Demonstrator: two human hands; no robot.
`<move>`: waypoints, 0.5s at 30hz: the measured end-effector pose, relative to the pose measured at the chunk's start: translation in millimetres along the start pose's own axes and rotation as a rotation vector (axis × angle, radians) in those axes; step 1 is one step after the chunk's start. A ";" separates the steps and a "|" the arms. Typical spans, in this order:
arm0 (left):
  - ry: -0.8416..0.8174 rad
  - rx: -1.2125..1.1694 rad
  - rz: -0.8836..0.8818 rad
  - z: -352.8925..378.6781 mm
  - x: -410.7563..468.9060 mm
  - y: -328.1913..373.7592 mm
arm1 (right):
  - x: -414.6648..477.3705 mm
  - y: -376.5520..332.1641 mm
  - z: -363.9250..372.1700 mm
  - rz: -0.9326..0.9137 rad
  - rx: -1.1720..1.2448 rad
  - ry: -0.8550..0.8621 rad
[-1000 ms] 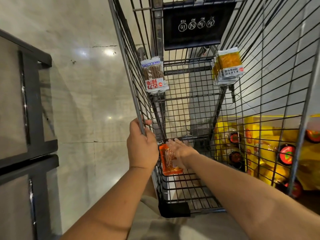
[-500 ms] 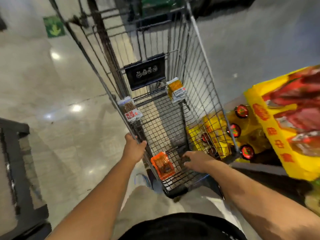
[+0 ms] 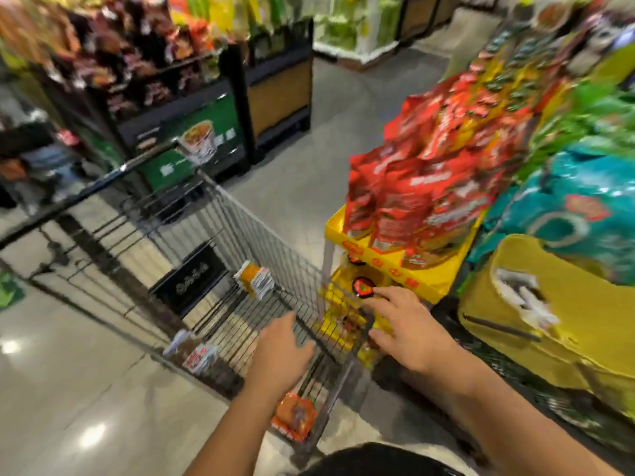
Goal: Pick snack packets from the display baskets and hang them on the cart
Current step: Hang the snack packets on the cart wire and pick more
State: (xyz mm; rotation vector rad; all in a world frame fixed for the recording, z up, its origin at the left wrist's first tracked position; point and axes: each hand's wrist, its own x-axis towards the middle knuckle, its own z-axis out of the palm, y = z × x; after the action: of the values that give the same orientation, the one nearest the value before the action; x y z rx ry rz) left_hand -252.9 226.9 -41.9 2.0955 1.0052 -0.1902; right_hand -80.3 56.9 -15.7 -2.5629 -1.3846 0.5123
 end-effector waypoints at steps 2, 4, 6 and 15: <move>0.027 0.082 0.145 -1.6 -1.2 35.8 | -12.9 18.6 -23.7 0.030 0.019 0.110; 0.064 0.116 0.270 1.7 -1.8 76.5 | -28.8 40.6 -51.0 0.064 0.024 0.199; 0.080 0.144 0.360 13.9 1.0 116.6 | -48.9 66.0 -73.9 0.103 0.013 0.253; 0.130 0.209 0.608 123.5 0.9 249.0 | -139.6 215.8 -121.6 0.374 0.080 0.240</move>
State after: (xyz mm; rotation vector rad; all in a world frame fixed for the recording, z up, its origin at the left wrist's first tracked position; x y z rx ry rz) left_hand -51.4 46.2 21.1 2.5287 0.3909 0.1570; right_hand 62.4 -178.0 57.4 -2.7168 -0.7960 0.2898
